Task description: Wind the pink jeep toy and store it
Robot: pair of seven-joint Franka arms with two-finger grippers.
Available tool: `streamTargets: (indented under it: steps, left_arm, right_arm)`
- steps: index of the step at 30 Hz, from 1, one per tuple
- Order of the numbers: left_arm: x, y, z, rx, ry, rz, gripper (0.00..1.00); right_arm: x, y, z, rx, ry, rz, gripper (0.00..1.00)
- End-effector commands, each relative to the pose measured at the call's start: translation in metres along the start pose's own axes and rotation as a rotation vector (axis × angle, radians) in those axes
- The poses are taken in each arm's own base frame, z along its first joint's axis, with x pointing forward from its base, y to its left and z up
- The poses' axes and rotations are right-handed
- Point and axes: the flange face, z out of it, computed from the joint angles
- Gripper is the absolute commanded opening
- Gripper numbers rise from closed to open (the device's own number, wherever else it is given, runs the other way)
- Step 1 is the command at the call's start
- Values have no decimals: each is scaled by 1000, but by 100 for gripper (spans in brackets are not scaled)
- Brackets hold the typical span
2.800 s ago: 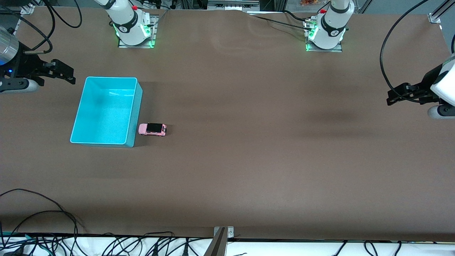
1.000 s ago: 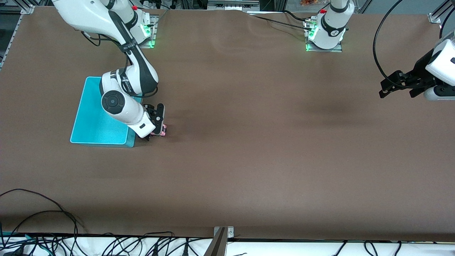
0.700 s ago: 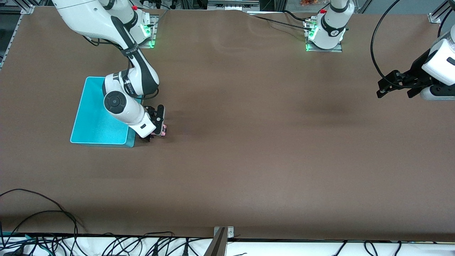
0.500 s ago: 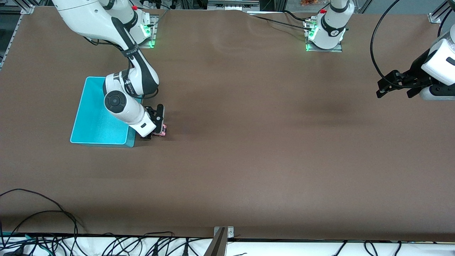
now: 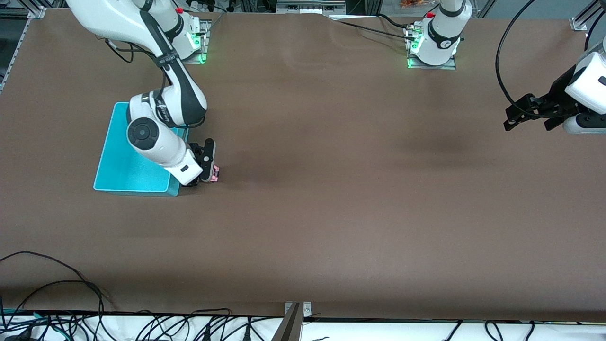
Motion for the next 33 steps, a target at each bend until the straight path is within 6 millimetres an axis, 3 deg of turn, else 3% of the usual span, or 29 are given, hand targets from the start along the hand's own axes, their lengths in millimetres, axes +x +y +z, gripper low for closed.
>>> streamTargets:
  steps: [1,9,15,19,24,33]
  left_arm:
    - [-1,-3,-4,4,9,11,100]
    - [-1,2,-4,3,9,15,100]
    - [-1,-2,-4,4,9,12,100]
    - [-1,-3,-4,4,9,9,100]
    - [-1,-3,-4,4,9,10,100]
    - [-1,-1,-4,4,9,12,100]
  right_arm:
    - [-2,15,-68,74,8,27,27]
    - [-56,15,-124,162,6,4,27]
    - [-116,11,-126,250,37,-15,27]
    - [-159,-4,-102,304,57,-6,27]
    - [-187,-31,-70,293,76,-40,27]
    - [-193,-70,-3,304,102,-17,27]
